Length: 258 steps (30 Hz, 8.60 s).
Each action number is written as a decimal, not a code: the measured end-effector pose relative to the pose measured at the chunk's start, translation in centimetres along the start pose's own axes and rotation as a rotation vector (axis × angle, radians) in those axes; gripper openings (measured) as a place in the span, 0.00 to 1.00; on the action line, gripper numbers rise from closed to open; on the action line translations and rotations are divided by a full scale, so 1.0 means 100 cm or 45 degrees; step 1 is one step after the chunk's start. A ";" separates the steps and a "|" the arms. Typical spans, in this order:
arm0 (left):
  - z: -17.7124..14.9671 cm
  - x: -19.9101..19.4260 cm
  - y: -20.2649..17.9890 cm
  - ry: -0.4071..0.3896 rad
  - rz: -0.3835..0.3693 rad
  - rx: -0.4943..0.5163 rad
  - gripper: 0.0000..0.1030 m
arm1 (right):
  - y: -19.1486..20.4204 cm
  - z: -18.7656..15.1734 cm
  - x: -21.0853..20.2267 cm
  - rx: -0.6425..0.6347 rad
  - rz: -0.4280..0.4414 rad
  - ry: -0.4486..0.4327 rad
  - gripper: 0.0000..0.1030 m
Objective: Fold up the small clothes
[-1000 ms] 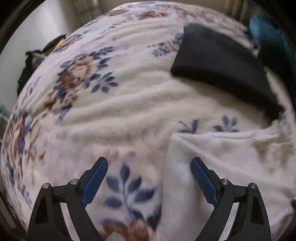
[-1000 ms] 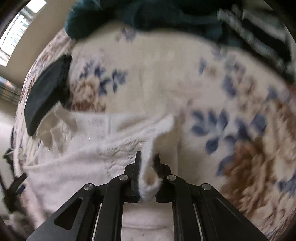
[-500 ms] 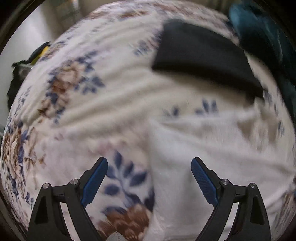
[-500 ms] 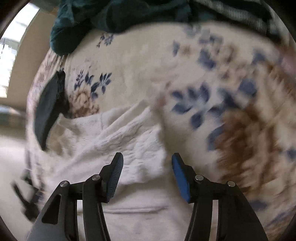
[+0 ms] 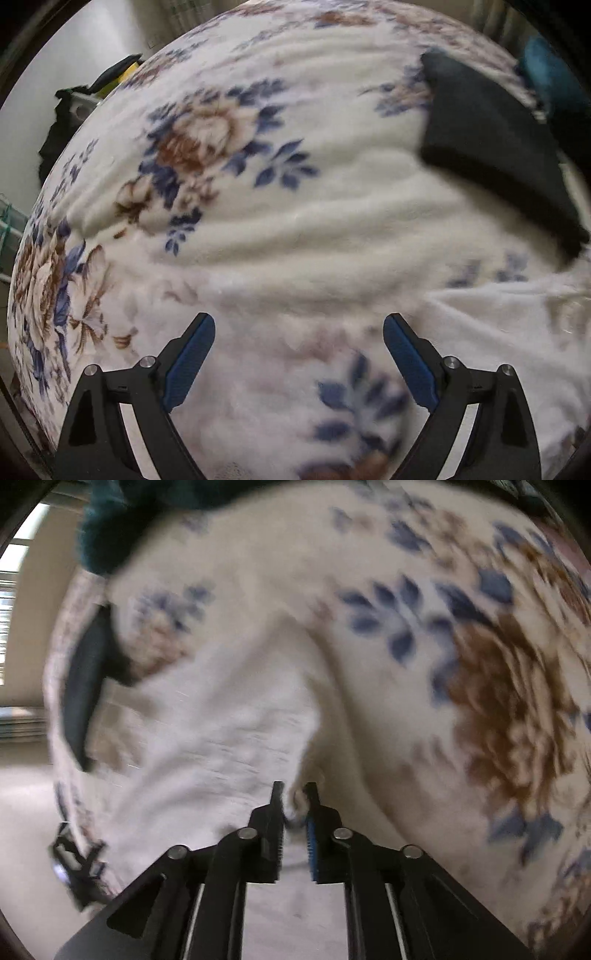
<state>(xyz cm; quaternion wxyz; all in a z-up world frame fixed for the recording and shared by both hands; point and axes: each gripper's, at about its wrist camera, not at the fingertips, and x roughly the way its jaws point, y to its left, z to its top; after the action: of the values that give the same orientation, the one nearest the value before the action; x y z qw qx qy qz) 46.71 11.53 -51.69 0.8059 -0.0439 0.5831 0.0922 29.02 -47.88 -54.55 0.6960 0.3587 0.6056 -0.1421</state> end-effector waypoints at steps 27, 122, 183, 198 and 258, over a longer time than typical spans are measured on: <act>-0.199 -0.137 -0.184 0.026 -0.092 0.345 1.00 | -0.023 -0.008 -0.090 -0.444 -0.063 0.135 0.99; -0.354 -0.072 0.102 0.491 -0.528 -0.324 0.49 | 0.037 -0.286 0.043 -0.386 -0.042 0.703 0.28; -0.368 -0.027 0.029 0.430 -0.359 -0.112 0.05 | 0.014 -0.391 0.074 -0.322 -0.073 0.646 0.03; -0.359 -0.052 0.053 0.471 -0.592 -0.220 0.50 | 0.050 -0.382 0.054 -0.582 -0.042 0.683 0.48; 0.047 -0.005 -0.004 0.126 -1.338 -0.620 0.62 | 0.269 -0.018 0.006 -0.184 0.728 0.142 0.22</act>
<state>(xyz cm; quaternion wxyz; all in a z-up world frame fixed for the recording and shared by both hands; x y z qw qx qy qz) 51.02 11.92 -49.70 0.6819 -0.5158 0.4822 -0.1908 44.86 -27.67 -46.36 0.6973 0.4716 0.5257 0.1230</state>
